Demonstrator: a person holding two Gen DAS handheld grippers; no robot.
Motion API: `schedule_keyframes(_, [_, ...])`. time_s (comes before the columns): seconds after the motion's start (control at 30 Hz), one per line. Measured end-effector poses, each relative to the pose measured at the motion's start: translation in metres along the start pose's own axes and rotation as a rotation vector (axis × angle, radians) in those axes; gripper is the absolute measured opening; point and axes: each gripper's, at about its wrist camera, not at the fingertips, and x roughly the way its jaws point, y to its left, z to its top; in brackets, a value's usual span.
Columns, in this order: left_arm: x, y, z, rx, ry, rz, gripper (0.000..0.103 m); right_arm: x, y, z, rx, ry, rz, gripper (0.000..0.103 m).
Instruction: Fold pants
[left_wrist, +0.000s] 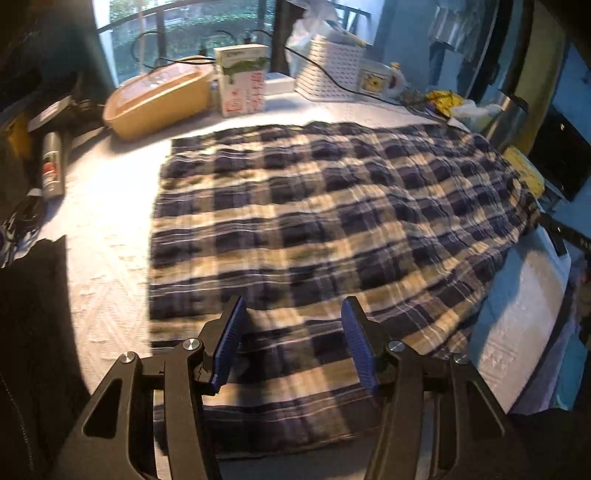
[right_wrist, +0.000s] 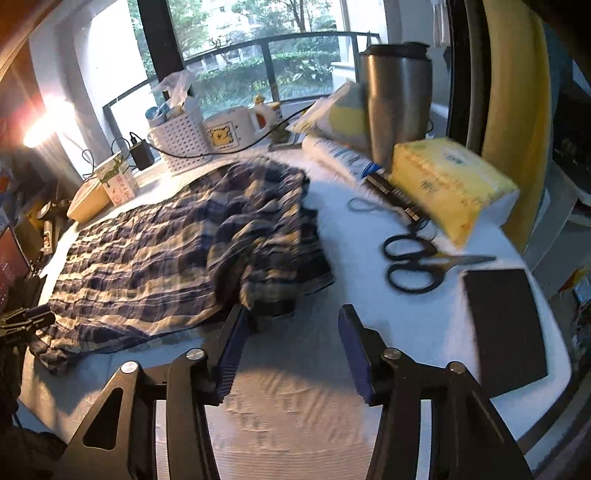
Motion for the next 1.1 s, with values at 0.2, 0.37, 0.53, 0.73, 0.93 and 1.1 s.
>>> schedule_keyframes(0.2, [0.008,-0.021,-0.004,0.042,0.029,-0.022,0.054,0.014,0.000,0.002,-0.012,0.012,0.053,0.029])
schedule_keyframes(0.37, [0.012,-0.025,-0.006,0.052,0.045,-0.005,0.054,0.020,0.011,0.005,-0.035,0.001,0.103,0.029])
schedule_keyframes(0.53, [0.014,-0.028,-0.006,0.064,0.048,0.010,0.054,0.024,0.021,0.005,-0.097,-0.009,0.114,0.029])
schedule_keyframes(0.73, [0.016,-0.032,-0.007,0.093,0.041,0.019,0.056,0.018,0.014,0.007,-0.111,-0.032,0.037,0.011])
schedule_keyframes(0.93, [0.017,-0.030,-0.008,0.101,0.028,0.018,0.057,0.017,-0.003,0.012,-0.147,-0.022,-0.073,0.009])
schedule_keyframes(1.1, [0.017,-0.028,-0.011,0.095,0.023,0.014,0.057,0.036,-0.008,0.005,-0.148,0.008,-0.101,0.009])
